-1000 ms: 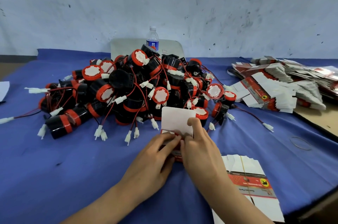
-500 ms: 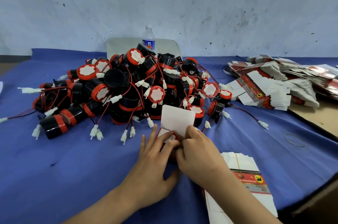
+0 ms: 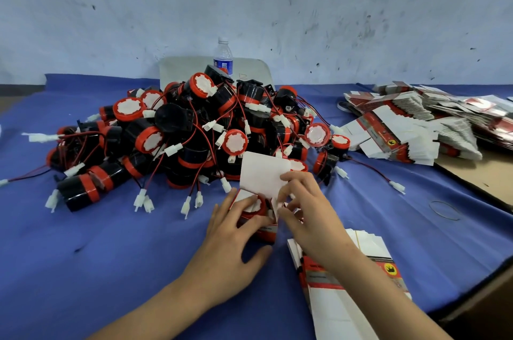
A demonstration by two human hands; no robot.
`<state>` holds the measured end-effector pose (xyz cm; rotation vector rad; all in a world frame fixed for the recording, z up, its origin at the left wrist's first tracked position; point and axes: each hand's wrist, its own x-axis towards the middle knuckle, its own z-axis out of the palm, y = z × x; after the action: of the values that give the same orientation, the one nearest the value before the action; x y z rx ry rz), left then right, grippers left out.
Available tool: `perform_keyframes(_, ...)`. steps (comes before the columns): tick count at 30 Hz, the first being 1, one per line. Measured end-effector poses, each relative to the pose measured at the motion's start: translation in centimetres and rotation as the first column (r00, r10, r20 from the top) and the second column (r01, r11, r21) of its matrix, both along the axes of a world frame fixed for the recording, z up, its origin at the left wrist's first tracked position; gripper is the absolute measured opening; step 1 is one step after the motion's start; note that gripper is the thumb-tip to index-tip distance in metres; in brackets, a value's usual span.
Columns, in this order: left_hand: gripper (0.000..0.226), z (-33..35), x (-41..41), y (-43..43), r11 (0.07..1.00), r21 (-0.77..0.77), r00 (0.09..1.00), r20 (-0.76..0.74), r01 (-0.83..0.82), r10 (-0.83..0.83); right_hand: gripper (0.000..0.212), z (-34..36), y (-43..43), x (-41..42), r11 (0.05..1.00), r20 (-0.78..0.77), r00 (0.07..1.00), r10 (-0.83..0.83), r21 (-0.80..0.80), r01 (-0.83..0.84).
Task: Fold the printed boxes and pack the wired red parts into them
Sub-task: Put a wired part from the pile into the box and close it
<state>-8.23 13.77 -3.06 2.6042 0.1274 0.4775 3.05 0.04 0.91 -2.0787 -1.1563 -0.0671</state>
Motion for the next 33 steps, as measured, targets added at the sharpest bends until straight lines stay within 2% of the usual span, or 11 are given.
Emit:
perform_keyframes(3, 0.035, -0.1, 0.1, 0.3, 0.999, -0.032, 0.999, 0.039, 0.033, -0.032, 0.026, -0.5, 0.1, 0.3, 1.0, 0.05, 0.999, -0.002, 0.009, 0.002)
perform_keyframes(9, 0.033, -0.5, 0.1, 0.5, 0.998, -0.018, 0.996, 0.064, 0.058, -0.056, 0.022, -0.3, 0.6, 0.2, 0.996, -0.002, 0.998, 0.057, -0.063, -0.057)
perform_keyframes(11, 0.032, -0.3, 0.1, 0.4, 0.995, -0.086, 0.993, 0.111, 0.054, -0.044, 0.018, -0.1, 0.7, 0.5, 0.995, 0.018, 0.999, 0.036, -0.096, -0.034)
perform_keyframes(14, 0.052, 0.3, 0.0, 0.5, 0.98, -0.191, 0.983, 0.183, 0.063, -0.027, 0.014, -0.1, 0.8, 0.6, 0.991, 0.079, 0.997, -0.025, -0.132, 0.035)
perform_keyframes(17, 0.053, 0.0, 0.1, 0.5, 0.993, -0.081, 0.985, 0.159, 0.085, -0.072, 0.013, -0.1, 0.9, 0.1, 0.993, 0.158, 0.985, -0.067, -0.082, 0.081)
perform_keyframes(19, 0.04, -0.1, 0.4, 0.7, 0.994, -0.07, 0.982, 0.175, 0.079, -0.066, 0.031, 0.1, 0.9, -0.3, 0.999, 0.181, 0.983, -0.037, 0.011, 0.035)
perform_keyframes(22, 0.029, -0.1, 0.6, 0.9, 0.993, -0.069, 0.981, 0.173, 0.099, -0.086, 0.051, 1.0, 1.1, -1.0, 0.966, -0.038, 0.999, 0.022, 0.259, -0.012)
perform_keyframes(24, 0.025, -0.1, 0.5, 1.0, 0.989, -0.077, 0.978, 0.176, 0.128, -0.113, 0.032, 1.3, 1.3, -1.3, 0.928, -0.194, 0.98, 0.039, 0.37, 0.036)
perform_keyframes(27, 0.021, 0.0, 0.5, 0.9, 0.979, -0.115, 0.971, 0.191, 0.167, -0.143, 0.009, 1.4, 1.7, -1.4, 0.928, -0.255, 0.967, -0.018, 0.356, 0.111)
perform_keyframes(30, 0.021, -0.2, 0.6, 0.9, 0.978, -0.12, 0.969, 0.202, 0.17, -0.144, 0.01, 1.5, 1.9, -1.2, 0.929, -0.382, 0.924, 0.018, 0.348, 0.126)
perform_keyframes(33, 0.017, -0.1, 0.7, 0.7, 0.975, -0.152, 0.966, 0.226, 0.161, -0.124, 0.019, 1.6, 1.7, -1.1, 0.952, -0.38, 0.925, 0.007, 0.285, 0.109)
